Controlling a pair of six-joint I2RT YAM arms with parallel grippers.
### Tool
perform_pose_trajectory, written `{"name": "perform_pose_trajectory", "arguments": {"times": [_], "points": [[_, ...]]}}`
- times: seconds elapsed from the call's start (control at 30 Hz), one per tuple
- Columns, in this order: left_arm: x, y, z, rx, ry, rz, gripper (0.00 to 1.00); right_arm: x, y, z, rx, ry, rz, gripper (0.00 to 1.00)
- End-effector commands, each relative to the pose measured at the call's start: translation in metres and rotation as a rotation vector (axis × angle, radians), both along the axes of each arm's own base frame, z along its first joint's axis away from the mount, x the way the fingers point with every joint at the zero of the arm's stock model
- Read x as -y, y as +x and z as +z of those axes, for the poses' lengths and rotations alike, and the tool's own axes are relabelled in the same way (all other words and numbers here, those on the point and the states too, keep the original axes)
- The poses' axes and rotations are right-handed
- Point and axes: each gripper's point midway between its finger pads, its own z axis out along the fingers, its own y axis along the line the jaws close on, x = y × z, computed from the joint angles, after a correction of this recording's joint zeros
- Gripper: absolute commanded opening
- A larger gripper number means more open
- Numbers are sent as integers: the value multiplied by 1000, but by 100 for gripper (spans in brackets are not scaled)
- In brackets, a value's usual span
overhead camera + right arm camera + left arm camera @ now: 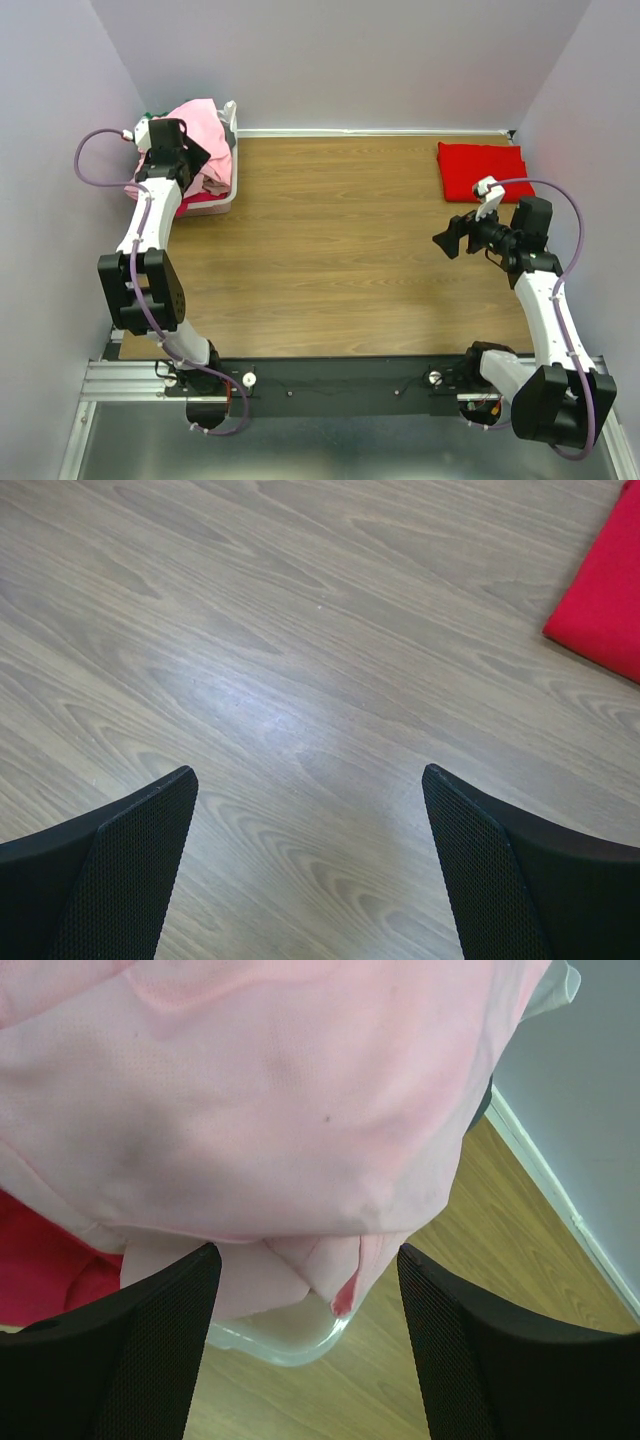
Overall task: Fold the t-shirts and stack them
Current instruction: Grab the tshirt from the pile
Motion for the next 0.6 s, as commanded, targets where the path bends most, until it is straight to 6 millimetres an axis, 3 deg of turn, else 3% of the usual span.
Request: {"name": "perform_pose_trajectory", "arguments": {"times": [0.0, 0.1, 0.33, 0.57], "points": [[-16, 12, 17, 38, 23, 74, 78, -4, -5, -5, -25, 9, 30, 100], [-20, 16, 21, 44, 38, 87, 78, -5, -5, -6, -30, 10, 32, 100], [-25, 20, 10, 18, 51, 90, 72, -4, -4, -7, -35, 6, 28, 100], [-23, 24, 6, 21, 48, 51, 53, -3, -3, -8, -36, 1, 24, 100]]}}
